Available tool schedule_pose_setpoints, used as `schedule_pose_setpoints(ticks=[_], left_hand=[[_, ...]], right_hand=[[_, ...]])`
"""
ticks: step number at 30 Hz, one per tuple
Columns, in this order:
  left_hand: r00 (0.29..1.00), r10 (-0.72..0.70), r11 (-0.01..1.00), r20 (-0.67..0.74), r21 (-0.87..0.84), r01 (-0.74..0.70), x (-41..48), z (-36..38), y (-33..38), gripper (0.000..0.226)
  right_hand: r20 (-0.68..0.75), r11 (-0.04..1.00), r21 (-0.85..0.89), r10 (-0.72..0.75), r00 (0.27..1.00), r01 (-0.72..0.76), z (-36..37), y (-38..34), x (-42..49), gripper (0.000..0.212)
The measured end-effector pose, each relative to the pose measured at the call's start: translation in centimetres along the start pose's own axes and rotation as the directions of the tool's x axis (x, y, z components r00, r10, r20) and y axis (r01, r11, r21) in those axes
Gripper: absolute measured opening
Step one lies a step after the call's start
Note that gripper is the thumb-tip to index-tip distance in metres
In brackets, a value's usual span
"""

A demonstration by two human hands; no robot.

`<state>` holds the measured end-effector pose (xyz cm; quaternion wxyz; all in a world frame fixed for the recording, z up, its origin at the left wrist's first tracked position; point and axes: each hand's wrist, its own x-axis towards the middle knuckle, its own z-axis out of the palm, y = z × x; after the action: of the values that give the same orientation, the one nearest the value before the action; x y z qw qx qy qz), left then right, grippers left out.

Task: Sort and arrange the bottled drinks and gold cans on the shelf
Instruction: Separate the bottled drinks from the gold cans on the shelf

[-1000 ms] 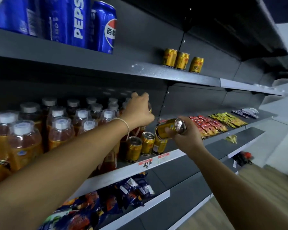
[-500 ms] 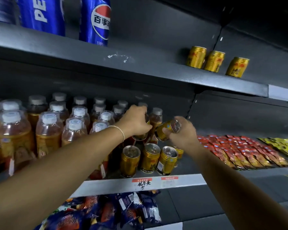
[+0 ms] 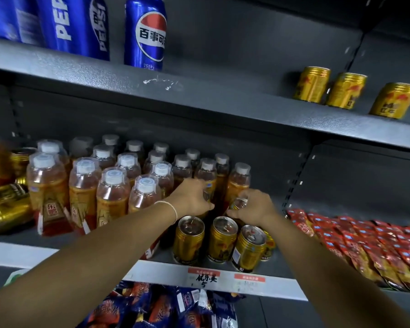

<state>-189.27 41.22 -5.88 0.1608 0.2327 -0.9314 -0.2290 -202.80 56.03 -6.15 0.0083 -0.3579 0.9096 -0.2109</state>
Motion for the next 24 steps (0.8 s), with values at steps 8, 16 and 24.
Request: schedule_pose_setpoints(ticks=[8,16,24], left_hand=[[0.995,-0.025,0.997,0.099,0.077,0.018,0.3,1.6,0.0,0.031],[0.954,-0.073,0.977,0.290,0.212,0.011,1.0,0.7,1.3,0.031],[0.981,0.149,0.921,-0.122,0.379,-0.093,2.5,-3.9,4.3,0.016]], right_hand=[[0.046,1.000,0.000,-0.011,0.999,0.011,0.9,0.3,0.5,0.042],[0.106,0.996,-0.059,-0.066,0.992,0.072,0.2,0.1,1.0,0.047],[-0.244,0.995,-0.094,-0.049,0.968,0.027,-2.9,-1.2,2.1,0.051]])
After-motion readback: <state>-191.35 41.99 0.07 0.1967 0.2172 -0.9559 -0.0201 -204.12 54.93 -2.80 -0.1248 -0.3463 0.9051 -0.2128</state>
